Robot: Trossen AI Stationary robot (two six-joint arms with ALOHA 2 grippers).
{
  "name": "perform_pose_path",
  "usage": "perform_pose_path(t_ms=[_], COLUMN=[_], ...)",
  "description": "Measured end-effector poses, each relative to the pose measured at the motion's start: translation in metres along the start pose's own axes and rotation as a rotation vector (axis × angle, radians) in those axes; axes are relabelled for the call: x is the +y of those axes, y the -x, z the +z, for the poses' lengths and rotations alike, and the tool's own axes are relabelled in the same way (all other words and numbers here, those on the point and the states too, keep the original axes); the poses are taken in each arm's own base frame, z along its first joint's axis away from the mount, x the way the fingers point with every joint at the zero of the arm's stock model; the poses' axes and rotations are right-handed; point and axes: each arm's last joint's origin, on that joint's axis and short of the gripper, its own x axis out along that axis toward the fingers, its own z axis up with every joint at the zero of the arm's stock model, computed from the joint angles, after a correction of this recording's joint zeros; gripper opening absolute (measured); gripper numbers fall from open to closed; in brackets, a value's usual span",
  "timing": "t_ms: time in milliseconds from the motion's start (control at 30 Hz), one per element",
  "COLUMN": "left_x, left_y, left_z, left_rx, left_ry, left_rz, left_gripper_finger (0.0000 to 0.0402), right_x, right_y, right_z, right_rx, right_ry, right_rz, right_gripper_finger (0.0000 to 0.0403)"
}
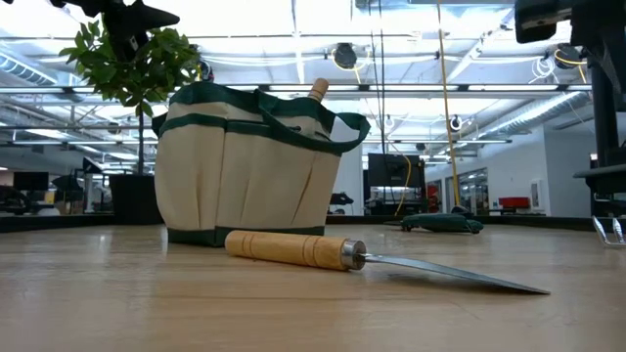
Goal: Pick & Place Garden tools in Gardening bag
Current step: Put the brown hand rake into the gardening bag
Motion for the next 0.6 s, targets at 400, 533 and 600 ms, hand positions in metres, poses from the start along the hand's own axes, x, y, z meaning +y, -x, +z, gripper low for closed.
perform_pose_path(t_ms=[400,533,600], left_x=[0.0,0.0,0.0], left_y=[0.0,0.0,0.0], left_z=[0.0,0.0,0.0], left_rx=[0.0,0.0,0.0], left_ry=[-0.002,-0.001,0.001], left_rz=[0.0,0.0,0.0], left_gripper_finger=[0.0159,0.0159,0.0159], right_x=[0.021,0.029,0.033], right_y=[-0.049,-0.062,-0.068], right_z=[0.0,-0.002,-0.004], right_rx=[-0.112,-0.151,-0.159], right_ry=[0.244,0.3,0.316], right_rz=[-0.023,-0.03,-0.028], right_gripper_finger=[0.0105,0.0105,0.0105])
